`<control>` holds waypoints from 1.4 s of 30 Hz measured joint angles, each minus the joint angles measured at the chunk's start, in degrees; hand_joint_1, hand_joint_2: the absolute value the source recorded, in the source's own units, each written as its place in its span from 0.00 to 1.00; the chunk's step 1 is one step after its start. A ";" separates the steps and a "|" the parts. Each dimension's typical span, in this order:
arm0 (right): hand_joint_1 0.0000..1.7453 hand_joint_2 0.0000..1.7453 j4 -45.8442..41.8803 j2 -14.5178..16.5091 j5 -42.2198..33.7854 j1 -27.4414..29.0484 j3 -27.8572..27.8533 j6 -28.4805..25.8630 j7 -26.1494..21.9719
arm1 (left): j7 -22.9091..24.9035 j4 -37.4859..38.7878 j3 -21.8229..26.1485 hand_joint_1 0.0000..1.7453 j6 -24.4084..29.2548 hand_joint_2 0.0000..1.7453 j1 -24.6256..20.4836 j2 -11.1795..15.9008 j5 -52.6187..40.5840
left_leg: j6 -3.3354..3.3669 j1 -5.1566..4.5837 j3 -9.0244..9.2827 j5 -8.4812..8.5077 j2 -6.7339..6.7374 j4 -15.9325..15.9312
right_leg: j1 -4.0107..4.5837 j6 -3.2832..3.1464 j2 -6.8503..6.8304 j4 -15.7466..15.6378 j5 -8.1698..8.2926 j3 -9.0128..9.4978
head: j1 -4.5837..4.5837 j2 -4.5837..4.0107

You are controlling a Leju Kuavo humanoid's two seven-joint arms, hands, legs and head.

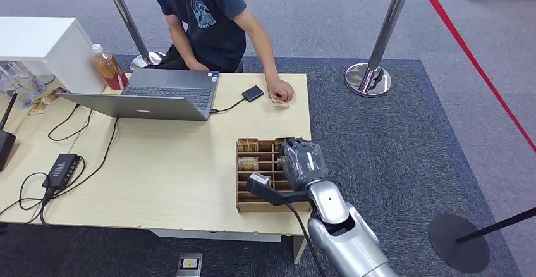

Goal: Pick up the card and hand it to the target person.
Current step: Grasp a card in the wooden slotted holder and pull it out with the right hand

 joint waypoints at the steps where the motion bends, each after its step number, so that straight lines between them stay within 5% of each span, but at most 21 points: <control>1: 0.49 1.00 0.27 0.09 0.02 -0.10 -0.01 -0.03 0.00 | 0.00 0.00 0.00 0.00 0.03 0.00 0.00 0.00 -0.01 | 0.00 0.00 0.00 0.00 0.00 0.00 | 0.00 0.00 0.00 0.00 0.00 0.00 | 0.00 0.00; 11: 0.68 1.00 1.86 0.21 0.05 -0.38 -0.37 -1.08 0.11 | 0.00 0.00 0.00 0.00 0.09 0.00 0.00 0.00 -0.14 | 0.00 0.00 0.01 0.05 0.00 0.00 | 0.00 0.01 0.00 -0.01 0.05 0.01 | 0.00 0.00; 22: 0.75 1.00 2.05 0.08 0.18 -0.28 -1.41 -2.17 0.24 | -0.18 0.00 -0.04 0.00 -0.11 0.00 0.01 0.00 -0.44 | -0.01 0.00 0.01 0.08 0.00 0.00 | 0.00 0.02 0.00 -0.02 0.09 0.00 | 0.00 0.00; 30: 1.00 1.00 0.57 -0.29 1.17 0.58 -1.70 -3.05 -0.37 | -0.43 0.00 -0.04 0.00 -0.13 0.00 0.00 0.00 -0.38 | -0.02 0.00 0.00 0.08 0.00 0.00 | 0.00 0.02 0.00 -0.02 0.10 -0.01 | 0.00 0.00; 42: 1.00 1.00 -11.09 -2.23 1.42 1.75 -1.49 -3.49 -2.75 | -0.52 0.00 0.07 0.00 0.39 0.00 -0.01 -0.01 0.69 | -0.02 0.00 -0.08 0.09 0.00 0.00 | 0.00 0.02 0.00 -0.01 0.11 -0.10 | 0.00 0.00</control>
